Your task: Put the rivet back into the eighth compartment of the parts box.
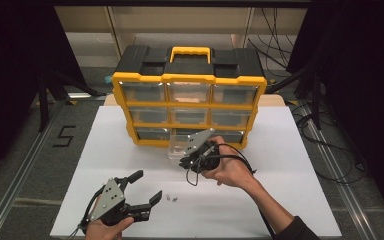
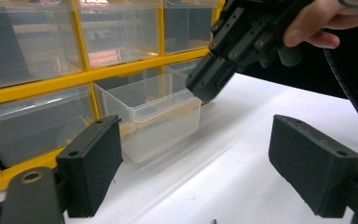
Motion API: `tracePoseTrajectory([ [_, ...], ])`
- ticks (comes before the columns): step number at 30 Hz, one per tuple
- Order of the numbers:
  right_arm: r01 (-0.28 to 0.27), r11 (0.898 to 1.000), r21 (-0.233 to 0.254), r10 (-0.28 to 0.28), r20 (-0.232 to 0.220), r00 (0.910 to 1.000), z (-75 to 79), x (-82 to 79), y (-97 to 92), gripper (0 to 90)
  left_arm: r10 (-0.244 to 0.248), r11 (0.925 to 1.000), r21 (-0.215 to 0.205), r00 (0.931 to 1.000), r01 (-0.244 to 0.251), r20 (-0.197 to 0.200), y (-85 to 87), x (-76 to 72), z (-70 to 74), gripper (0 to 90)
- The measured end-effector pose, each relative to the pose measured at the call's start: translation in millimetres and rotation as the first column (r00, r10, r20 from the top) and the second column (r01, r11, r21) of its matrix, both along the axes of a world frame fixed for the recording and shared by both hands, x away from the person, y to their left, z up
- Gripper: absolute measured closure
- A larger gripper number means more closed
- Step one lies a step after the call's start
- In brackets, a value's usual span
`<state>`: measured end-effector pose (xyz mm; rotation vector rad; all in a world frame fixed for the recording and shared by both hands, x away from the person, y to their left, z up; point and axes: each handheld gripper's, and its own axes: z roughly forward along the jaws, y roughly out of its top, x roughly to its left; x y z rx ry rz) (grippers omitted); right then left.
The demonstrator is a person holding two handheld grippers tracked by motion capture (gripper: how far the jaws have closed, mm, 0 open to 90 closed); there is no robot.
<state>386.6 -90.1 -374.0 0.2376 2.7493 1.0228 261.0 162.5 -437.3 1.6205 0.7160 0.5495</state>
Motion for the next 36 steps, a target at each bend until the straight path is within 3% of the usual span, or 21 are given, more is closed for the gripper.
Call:
tracePoseTrajectory([
  [12, 0.028, 0.997, 0.065, -0.03, 0.036, 0.9989, 11.4, 14.3, -4.1, 83.3, 0.001, 1.0, -0.006, 1.0, -0.001, -0.001, 0.2, -0.1, 0.1, 17.4],
  [23, 0.082, 0.993, 0.09, -0.088, 0.061, 0.9943, 11.2, 29.4, -10.4, 83.3, -0.002, 0.9999, -0.014, 1.0, 0.003, 0.005, 0.1, 0.5, -0.1, 17.4],
  [36, 0.131, 0.989, 0.074, -0.137, 0.081, 0.9872, 3.0, 44.6, -13.5, 83.3, -0.003, 0.9999, -0.013, 1.0, 0.003, 0.005, 0.1, 0.3, 0.0, 17.4],
])
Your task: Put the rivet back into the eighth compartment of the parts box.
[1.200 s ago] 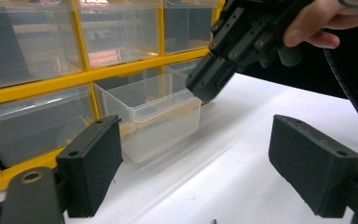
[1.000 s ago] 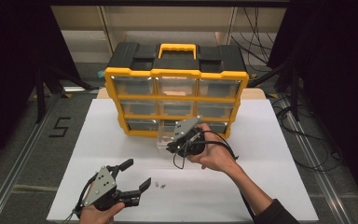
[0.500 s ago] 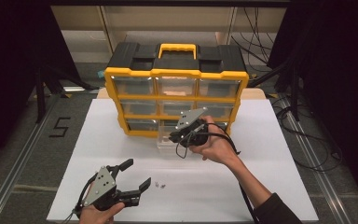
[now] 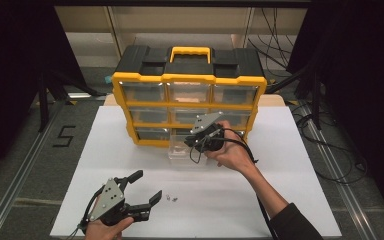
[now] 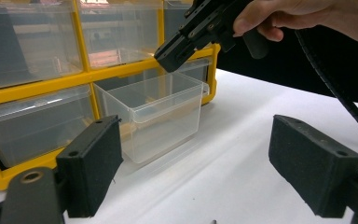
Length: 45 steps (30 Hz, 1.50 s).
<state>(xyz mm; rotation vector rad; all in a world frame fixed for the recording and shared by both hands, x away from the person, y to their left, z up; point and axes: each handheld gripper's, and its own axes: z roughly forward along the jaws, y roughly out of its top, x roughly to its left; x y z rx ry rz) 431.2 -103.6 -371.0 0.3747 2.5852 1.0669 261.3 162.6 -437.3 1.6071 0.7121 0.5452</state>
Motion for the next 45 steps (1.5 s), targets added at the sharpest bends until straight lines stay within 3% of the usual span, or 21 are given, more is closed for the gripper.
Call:
tracePoseTrajectory([
  [2, 0.003, 1.0, -0.004, -0.003, -0.002, 1.0, -2.4, 2.6, 1.0, 83.2, 0.001, 1.0, -0.002, 1.0, -0.001, 0.001, 0.2, 0.0, 0.0, 17.4],
  [4, 0.001, 1.0, -0.009, -0.001, -0.001, 1.0, -4.1, 4.9, 1.3, 83.2, 0.003, 0.9998, 0.02, 0.9996, -0.003, 0.029, 1.9, 2.0, 1.2, 17.4],
  [9, 0.014, 1.0, -0.013, -0.014, -0.007, 0.9999, -8.9, 9.1, 2.3, 82.8, 0.008, 0.9999, 0.008, 1.0, -0.008, 0.002, 1.0, -0.2, 0.7, 17.4],
  [11, 0.031, 1.0, -0.004, -0.031, -0.03, 0.9991, -12.5, 12.2, 2.2, 69.1, 0.005, 1.0, 0.006, 1.0, -0.005, -0.004, 1.0, -0.7, 0.7, 17.4],
  [12, 0.031, 1.0, -0.004, -0.031, -0.03, 0.9991, -12.5, 12.2, 2.2, 69.1, 0.005, 1.0, 0.006, 1.0, -0.005, -0.004, 1.0, -0.7, 0.7, 17.4],
  [13, 0.044, 0.999, 0.017, -0.044, -0.045, 0.998, -14.9, 13.5, 3.5, 57.5, 0.005, 1.0, 0.004, 1.0, -0.005, -0.004, 1.0, -0.7, 0.8, 17.4],
  [19, 0.025, 0.997, 0.07, -0.024, -0.012, 0.9996, -1.8, 5.1, 5.5, 41.2, -0.005, 0.9999, 0.017, 0.9993, 0.004, 0.036, 2.0, 1.8, 1.9, 17.4],
  [23, -0.014, 0.996, 0.085, 0.013, 0.007, 0.9999, 7.6, -6.2, 8.3, 38.1, -0.007, 0.9999, 0.014, 0.9993, 0.007, 0.036, 1.8, 1.3, 2.1, 17.4],
  [30, -0.082, 0.995, 0.057, 0.081, 0.028, 0.9964, 14.1, -29.5, 17.0, 33.5, -0.007, 0.9999, 0.013, 0.9993, 0.006, 0.037, 1.9, 1.4, 2.2, 17.4],
  [34, -0.127, 0.991, 0.045, 0.126, 0.023, 0.9917, 13.0, -41.2, 23.9, 33.1, -0.012, 0.9999, -0.004, 0.9993, 0.012, 0.036, 1.1, 1.4, 1.8, 17.4],
  [35, -0.138, 0.99, 0.034, 0.137, 0.028, 0.9902, 12.5, -43.7, 25.6, 32.8, -0.007, 0.9999, 0.01, 0.9993, 0.006, 0.037, 2.1, 1.0, 2.6, 17.4],
  [44, -0.196, 0.98, -0.023, 0.196, 0.001, 0.9806, 2.0, -59.6, 34.4, 32.9, -0.004, 0.9999, 0.01, 0.9992, 0.003, 0.04, 2.8, 1.0, 3.0, 17.4],
  [45, -0.216, 0.976, -0.038, 0.216, -0.013, 0.9763, -2.8, -64.2, 37.0, 33.0, -0.002, 0.9999, 0.01, 0.9991, 0.002, 0.042, 3.0, 1.2, 3.1, 17.4],
])
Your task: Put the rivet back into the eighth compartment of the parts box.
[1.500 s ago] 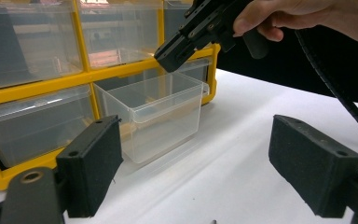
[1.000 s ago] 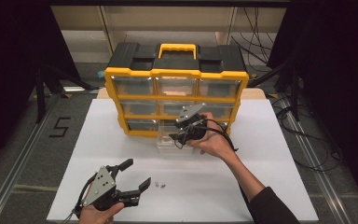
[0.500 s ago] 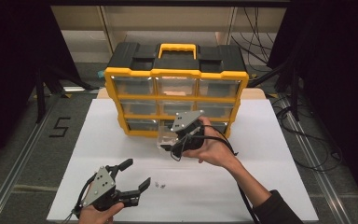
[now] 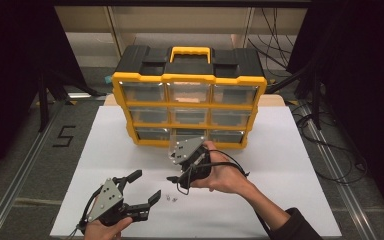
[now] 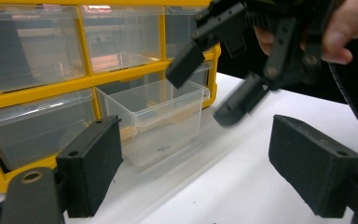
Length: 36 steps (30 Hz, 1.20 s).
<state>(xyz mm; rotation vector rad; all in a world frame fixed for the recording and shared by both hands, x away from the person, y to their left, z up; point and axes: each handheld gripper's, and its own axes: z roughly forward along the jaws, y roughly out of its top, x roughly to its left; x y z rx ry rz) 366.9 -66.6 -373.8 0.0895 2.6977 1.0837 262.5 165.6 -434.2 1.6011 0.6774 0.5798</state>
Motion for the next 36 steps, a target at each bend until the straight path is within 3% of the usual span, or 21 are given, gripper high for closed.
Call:
tracePoseTrajectory([
  [10, -0.024, 0.995, -0.094, 0.022, -0.026, 0.9994, -21.8, -4.5, 7.7, 33.4, 0.002, 1.0, -0.002, 1.0, -0.002, 0.003, 0.6, -0.2, 0.4, 17.4],
  [14, -0.059, 0.989, -0.132, 0.051, -0.065, 0.9966, -33.1, -5.8, 11.8, 33.4, -0.003, 1.0, -0.002, 0.9999, 0.003, 0.01, 0.6, 0.0, 0.8, 17.4],
  [20, -0.062, 0.981, -0.186, 0.043, -0.103, 0.9937, -49.9, -6.0, 16.9, 33.5, -0.001, 1.0, -0.001, 0.9999, 0.001, 0.011, 1.0, -0.2, 1.1, 17.4],
  [30, -0.067, 0.97, -0.235, 0.033, -0.146, 0.9887, -73.7, -2.1, 22.4, 34.4, -0.001, 1.0, -0.003, 1.0, 0.001, 0.008, 0.7, -0.4, 1.0, 17.4],
  [36, -0.073, 0.959, -0.274, 0.027, -0.169, 0.9853, -85.1, -2.4, 26.2, 39.7, -0.001, 1.0, -0.001, 0.9999, 0.001, 0.011, 1.1, -0.2, 1.1, 17.4],
])
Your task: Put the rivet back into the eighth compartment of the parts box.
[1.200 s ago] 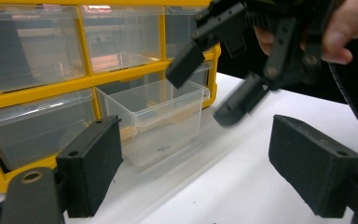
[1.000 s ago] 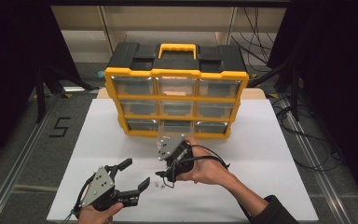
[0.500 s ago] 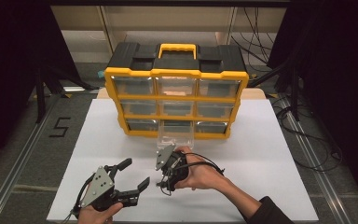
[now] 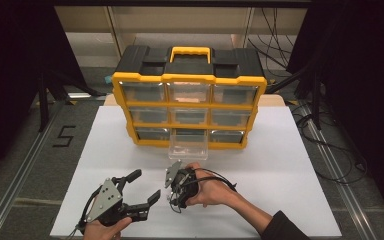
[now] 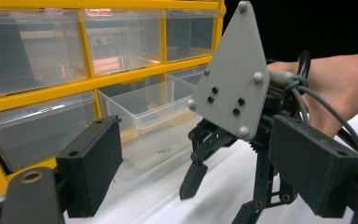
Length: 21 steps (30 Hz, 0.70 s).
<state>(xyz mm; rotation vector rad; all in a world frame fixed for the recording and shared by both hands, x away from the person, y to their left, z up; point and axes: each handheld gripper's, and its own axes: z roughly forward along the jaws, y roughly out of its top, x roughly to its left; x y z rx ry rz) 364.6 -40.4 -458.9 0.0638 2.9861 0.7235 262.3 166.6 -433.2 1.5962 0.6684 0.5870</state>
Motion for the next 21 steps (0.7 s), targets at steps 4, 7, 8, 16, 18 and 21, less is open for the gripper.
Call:
tracePoseTrajectory([
  [4, 0.009, 1.0, -0.029, -0.009, -0.012, 0.9999, -4.0, -4.6, 2.9, 46.0, 0.0, 1.0, -0.001, 1.0, 0.0, 0.0, -0.1, -0.1, 0.0, 17.4],
  [7, -0.035, 0.999, -0.016, 0.035, -0.011, 0.9993, -8.7, -3.2, 4.2, 52.1, 0.0, 1.0, 0.0, 1.0, 0.0, -0.001, -0.1, -0.2, 0.0, 17.4],
  [8, -0.021, 0.999, -0.028, 0.02, -0.015, 0.9997, -9.1, -4.1, 4.0, 54.2, 0.0, 1.0, -0.001, 1.0, 0.0, -0.002, -0.2, -0.2, 0.0, 17.4],
  [16, -0.028, 1.0, 0.002, 0.028, -0.068, 0.9973, -12.8, 0.4, 2.6, 69.5, -0.001, 1.0, -0.001, 1.0, 0.001, -0.004, -0.5, -0.4, -0.2, 17.4],
  [18, -0.017, 1.0, -0.016, 0.016, -0.084, 0.9964, -11.9, -0.4, 1.5, 74.5, -0.007, 0.9999, -0.014, 1.0, 0.007, -0.003, -1.2, 0.1, -0.9, 17.4],
  [21, -0.015, 1.0, -0.026, 0.013, -0.1, 0.9949, -11.3, -1.5, 1.2, 82.1, -0.006, 0.9999, -0.011, 1.0, 0.006, -0.004, -1.1, 0.0, -0.9, 17.4],
])
